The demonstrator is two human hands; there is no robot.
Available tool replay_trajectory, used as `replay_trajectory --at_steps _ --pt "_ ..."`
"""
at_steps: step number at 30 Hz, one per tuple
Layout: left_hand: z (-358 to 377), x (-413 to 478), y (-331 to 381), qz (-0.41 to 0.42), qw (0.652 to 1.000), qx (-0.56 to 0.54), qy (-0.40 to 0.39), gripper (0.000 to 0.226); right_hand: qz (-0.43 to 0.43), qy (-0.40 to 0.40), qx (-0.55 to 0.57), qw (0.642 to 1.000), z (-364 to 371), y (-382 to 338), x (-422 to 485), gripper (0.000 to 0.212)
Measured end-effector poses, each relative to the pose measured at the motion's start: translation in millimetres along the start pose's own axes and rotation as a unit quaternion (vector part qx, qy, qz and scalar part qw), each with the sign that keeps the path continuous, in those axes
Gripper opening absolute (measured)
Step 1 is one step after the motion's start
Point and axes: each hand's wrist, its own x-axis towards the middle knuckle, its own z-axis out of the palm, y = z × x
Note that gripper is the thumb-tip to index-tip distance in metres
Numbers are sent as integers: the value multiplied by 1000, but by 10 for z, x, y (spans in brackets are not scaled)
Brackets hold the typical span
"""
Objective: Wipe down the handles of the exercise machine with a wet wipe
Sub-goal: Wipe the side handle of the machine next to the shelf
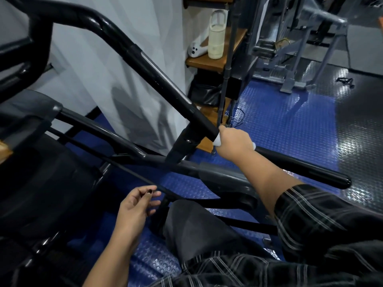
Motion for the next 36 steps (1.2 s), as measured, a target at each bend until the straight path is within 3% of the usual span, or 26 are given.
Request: replay_trajectory --at_steps 8,12,15,17,20,22,25,29,31,34,36 --pt "-14 263 116 -7 1000 7 10 19 -10 -19 98 995 -17 -48 151 24" --pt "-9 349 201 -10 1000 11 6 19 -1 -123 261 957 -178 -131 329 20" --pt "-78 406 272 -7 1000 7 19 19 -3 -207 296 932 -270 -142 397 24" --pt "-130 461 339 1 999 3 32 19 -19 -164 300 939 -272 -149 372 19" --pt "-188 524 428 10 999 2 43 18 -44 -11 195 980 -144 -195 189 43" --pt "-200 564 478 15 999 1 48 18 -25 62 141 988 -27 -275 72 49" --pt "-186 610 555 18 998 -9 55 17 38 126 142 981 105 -440 10 52" --pt "-181 651 663 24 998 -14 58 17 -1 260 189 947 105 -691 67 57" --pt "-188 665 705 24 998 -16 62 17 -2 253 205 945 16 -782 151 55" --pt "-194 675 756 20 998 -18 63 17 71 144 226 961 -192 -853 307 41" --pt "-195 672 776 19 998 -16 62 16 65 99 259 958 -311 -831 388 26"
